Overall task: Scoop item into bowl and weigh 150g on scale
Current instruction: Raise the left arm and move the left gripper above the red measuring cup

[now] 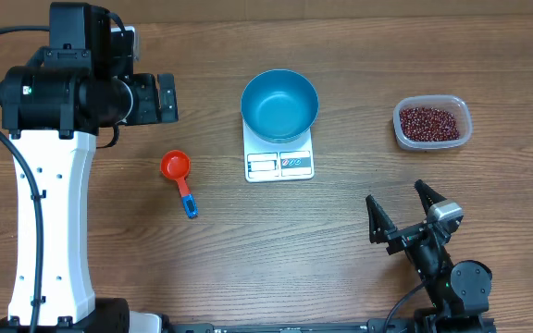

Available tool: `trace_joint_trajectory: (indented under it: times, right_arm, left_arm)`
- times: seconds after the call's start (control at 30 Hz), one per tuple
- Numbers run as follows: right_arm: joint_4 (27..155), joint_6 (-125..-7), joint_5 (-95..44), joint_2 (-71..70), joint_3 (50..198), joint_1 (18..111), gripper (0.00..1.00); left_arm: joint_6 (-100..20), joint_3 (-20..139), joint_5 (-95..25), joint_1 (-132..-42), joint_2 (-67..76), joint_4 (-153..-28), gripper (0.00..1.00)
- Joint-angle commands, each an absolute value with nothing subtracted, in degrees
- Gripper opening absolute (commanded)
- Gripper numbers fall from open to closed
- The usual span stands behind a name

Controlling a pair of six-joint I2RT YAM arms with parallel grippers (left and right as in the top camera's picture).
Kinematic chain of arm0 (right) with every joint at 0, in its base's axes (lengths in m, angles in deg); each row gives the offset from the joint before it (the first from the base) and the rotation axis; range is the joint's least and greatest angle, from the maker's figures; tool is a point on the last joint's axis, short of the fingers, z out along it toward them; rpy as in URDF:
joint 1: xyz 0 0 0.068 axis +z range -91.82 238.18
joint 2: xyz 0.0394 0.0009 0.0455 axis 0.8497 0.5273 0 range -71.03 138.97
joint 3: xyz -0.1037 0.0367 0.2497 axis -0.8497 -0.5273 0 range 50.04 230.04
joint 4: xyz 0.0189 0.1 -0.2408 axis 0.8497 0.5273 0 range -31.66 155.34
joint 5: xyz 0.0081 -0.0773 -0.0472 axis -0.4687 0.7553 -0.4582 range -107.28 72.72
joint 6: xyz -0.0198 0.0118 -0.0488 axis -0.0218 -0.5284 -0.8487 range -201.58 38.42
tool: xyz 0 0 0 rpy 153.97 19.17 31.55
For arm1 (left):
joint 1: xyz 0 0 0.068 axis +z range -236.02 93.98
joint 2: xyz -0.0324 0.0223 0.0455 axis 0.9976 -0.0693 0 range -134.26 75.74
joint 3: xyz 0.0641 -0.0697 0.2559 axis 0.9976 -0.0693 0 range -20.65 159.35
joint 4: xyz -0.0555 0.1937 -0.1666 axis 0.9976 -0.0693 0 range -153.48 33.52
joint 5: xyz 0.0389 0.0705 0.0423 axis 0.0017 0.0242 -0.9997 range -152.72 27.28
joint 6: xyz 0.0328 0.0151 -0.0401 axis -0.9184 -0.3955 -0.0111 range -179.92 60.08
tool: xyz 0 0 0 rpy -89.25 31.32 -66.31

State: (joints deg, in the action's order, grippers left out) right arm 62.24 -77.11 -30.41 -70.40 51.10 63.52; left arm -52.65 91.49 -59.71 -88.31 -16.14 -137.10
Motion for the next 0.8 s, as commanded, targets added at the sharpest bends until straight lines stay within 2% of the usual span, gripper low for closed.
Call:
trace_joint_trajectory:
  times: [0.0,0.5,0.77]
  right_arm:
    - [61.89,-77.18,-30.41,-70.84,50.49,63.81,1.0]
    - [61.91,-77.16,-30.41,-70.8,50.49,63.81,1.0]
    - [61.91,-77.16,-30.41,-70.8,50.49,63.81,1.0]
  left_arm:
    - [-53.55,92.65,-59.56,-88.61,-15.88,-135.55,1.0]
    - [-53.13,92.65,-59.47,-88.68,-15.88,-133.23,1.0]
    - [-53.06,89.87,-59.47,-88.72,-15.9,-137.93,0.99]
